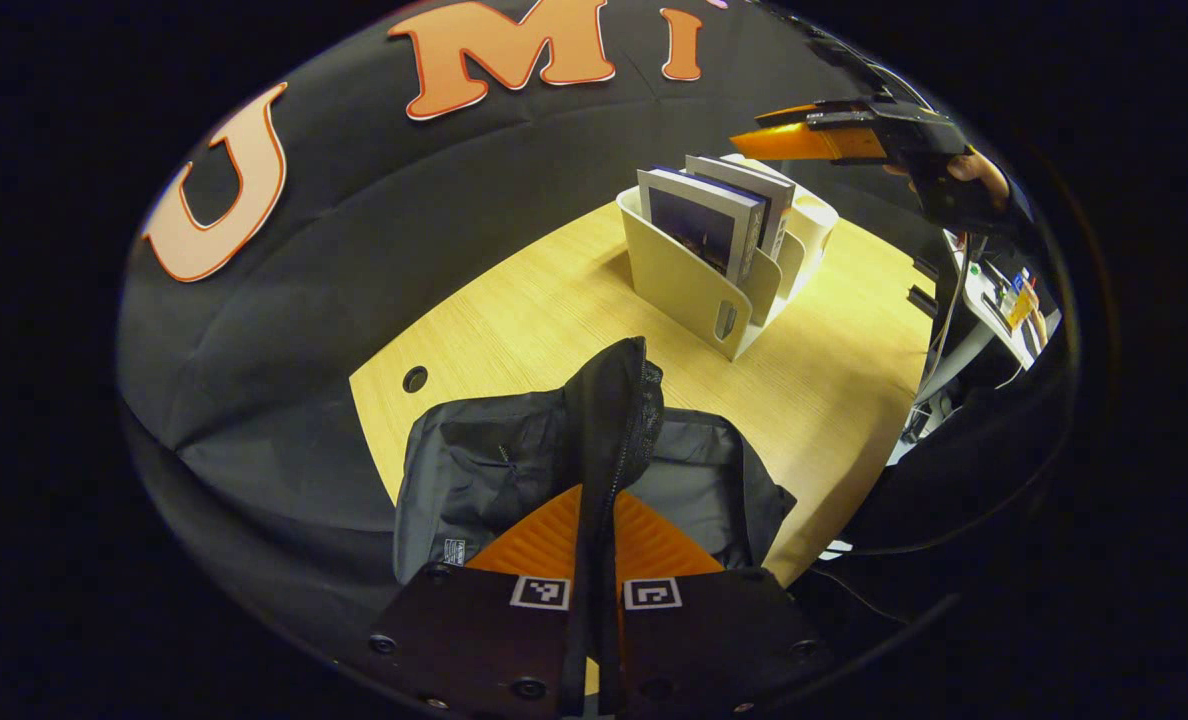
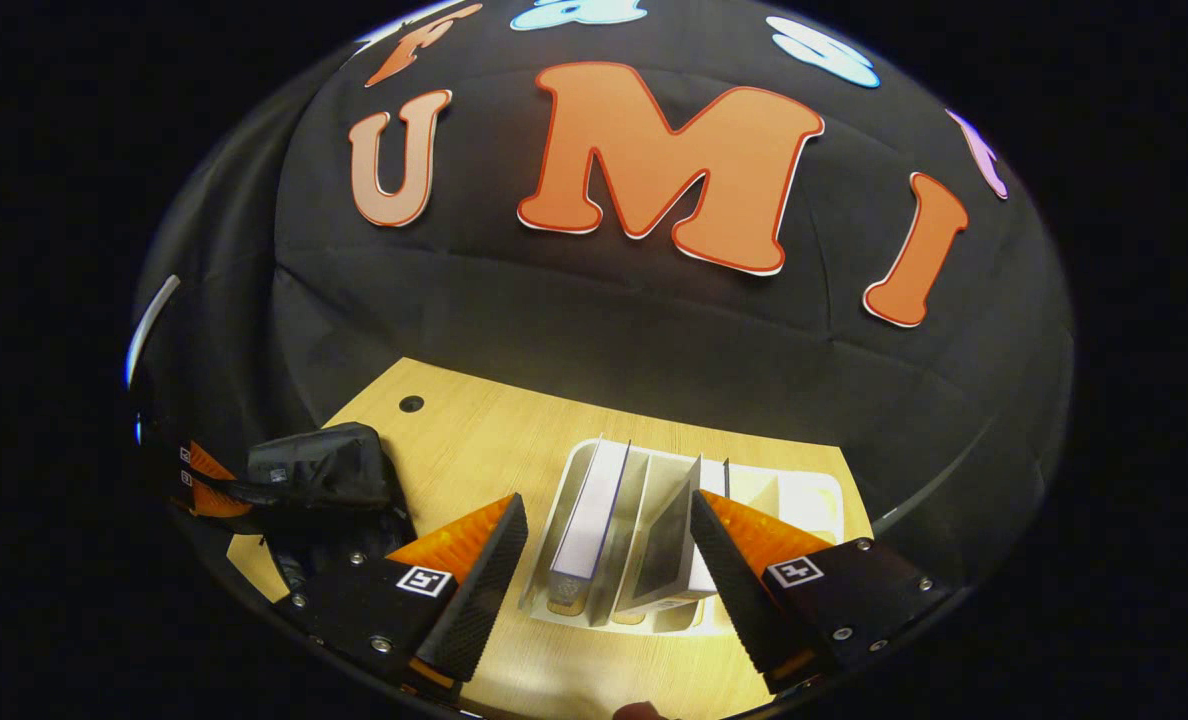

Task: Open the schoolbag, grab two books from the bookshelf and put them into the schoolbag.

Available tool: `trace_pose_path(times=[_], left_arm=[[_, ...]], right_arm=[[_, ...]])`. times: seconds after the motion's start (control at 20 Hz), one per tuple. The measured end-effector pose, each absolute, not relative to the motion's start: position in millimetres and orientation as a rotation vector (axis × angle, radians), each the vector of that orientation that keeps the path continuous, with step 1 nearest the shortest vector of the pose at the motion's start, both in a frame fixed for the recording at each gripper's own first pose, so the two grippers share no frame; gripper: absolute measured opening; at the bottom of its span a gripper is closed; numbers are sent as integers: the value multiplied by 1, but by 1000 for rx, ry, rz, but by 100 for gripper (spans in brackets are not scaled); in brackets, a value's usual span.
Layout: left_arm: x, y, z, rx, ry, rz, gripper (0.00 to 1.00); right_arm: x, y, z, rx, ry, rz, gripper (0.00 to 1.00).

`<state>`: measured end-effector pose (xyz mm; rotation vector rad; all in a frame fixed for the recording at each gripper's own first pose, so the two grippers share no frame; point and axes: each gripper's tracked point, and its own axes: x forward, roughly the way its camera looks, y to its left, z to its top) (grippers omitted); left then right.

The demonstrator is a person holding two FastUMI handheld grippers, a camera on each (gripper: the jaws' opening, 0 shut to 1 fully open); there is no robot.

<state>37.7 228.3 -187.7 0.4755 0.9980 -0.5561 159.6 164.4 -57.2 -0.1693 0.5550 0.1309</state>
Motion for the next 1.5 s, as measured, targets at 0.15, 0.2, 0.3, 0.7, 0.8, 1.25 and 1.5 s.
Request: trace_pose_path(times=[0.15, 0.2, 0.3, 0.7, 0.8, 1.25, 1.5], left_arm=[[42, 226, -185, 476, 1022, -582, 6], [44, 225, -185, 487, 1026, -592, 6], [47, 225, -184, 503, 1022, -602, 6], [56, 231, -187, 523, 1067, -672, 6], [58, 231, -181, 531, 1079, -690, 6], [66, 232, -181, 540, 1107, -717, 6], [68, 235, -181, 540, 1109, -725, 6]], right_arm=[[178, 173, -72, -149, 642, 151, 98], [175, 176, -79, -123, 692, 166, 98], [182, 184, -89, -72, 750, 183, 99], [210, 184, -132, -23, 977, 182, 99], [214, 182, -140, -48, 1018, 174, 96], [224, 179, -178, -134, 1144, 108, 64], [219, 181, -184, -92, 1207, 59, 42]])
